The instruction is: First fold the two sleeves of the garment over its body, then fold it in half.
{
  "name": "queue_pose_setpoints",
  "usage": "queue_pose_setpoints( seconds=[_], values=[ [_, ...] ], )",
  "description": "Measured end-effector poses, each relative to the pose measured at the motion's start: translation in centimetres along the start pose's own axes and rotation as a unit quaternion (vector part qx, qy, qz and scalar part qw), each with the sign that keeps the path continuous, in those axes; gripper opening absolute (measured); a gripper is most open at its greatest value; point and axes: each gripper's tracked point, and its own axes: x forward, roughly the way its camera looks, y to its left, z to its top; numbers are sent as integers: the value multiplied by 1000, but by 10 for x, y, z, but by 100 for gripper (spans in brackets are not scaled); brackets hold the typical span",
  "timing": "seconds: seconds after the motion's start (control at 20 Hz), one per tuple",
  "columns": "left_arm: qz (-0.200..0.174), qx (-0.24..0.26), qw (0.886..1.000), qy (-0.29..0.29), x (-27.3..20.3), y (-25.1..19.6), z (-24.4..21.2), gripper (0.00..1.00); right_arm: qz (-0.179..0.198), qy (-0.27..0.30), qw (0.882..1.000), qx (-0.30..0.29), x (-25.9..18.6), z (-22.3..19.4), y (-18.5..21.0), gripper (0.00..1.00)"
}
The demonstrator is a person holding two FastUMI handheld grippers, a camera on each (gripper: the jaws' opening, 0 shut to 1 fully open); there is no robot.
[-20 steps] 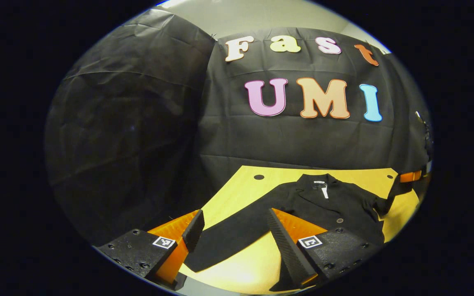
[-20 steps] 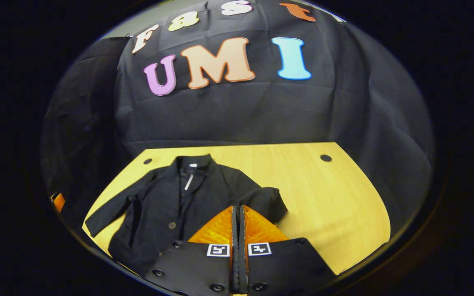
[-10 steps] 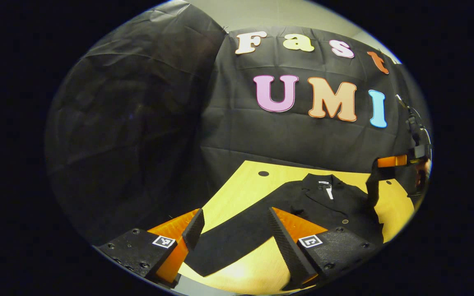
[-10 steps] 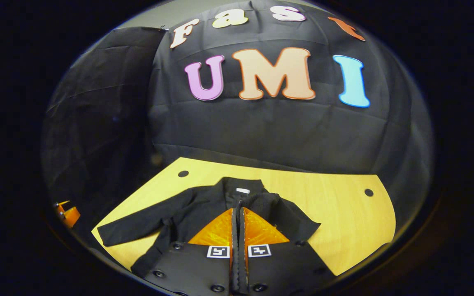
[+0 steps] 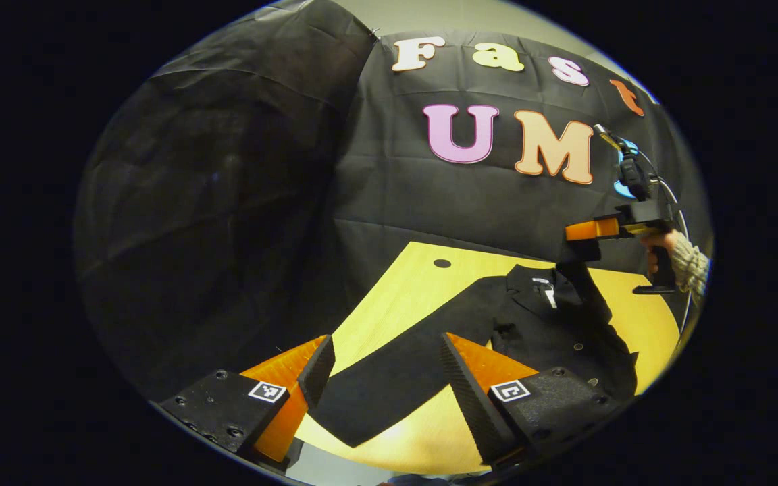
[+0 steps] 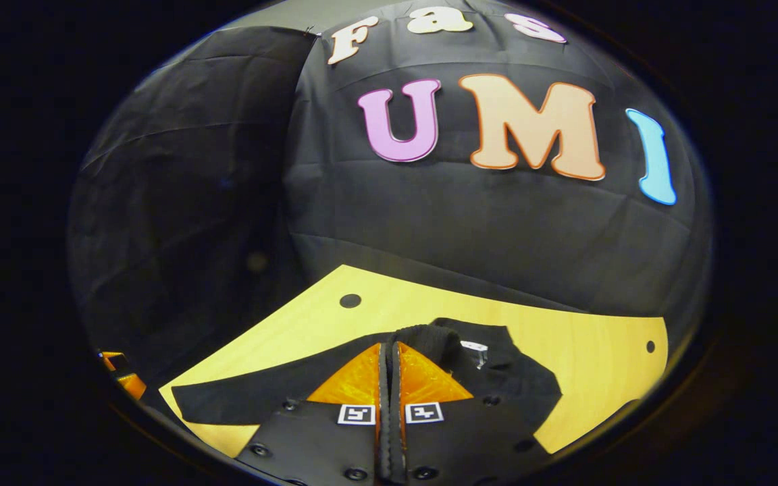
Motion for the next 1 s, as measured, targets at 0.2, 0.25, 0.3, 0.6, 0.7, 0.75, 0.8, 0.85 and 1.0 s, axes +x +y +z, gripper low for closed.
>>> queue_pose_setpoints(
  seconds=[0.2,0.25,0.3,0.6,0.7,0.75,0.8,0.85,1.0],
  values=[
    [1,-1,1000,18,1,8,-15,94,17,37,999,-8,43,-28,33,2],
    [3,1,1000,23,0,10,-19,94,18,45,999,-14,52,-36,37,2],
    [7,3,1000,27,1,13,-22,94,19,53,998,-19,61,-43,39,2],
    [-2,3,999,33,2,6,-29,94,33,95,995,-2,99,-75,49,9],
    [-2,4,999,37,3,5,-33,94,43,100,994,13,102,-80,51,10],
    [-1,5,999,40,3,6,-36,94,48,99,994,18,104,-80,52,27],
    [-3,5,999,40,3,5,-37,94,54,98,993,22,106,-78,56,35],
    [-3,4,999,40,2,5,-36,94,62,96,993,24,105,-76,59,43],
    [-2,-2,999,44,4,8,-41,94,83,90,992,34,107,-73,68,49]
  ],
)
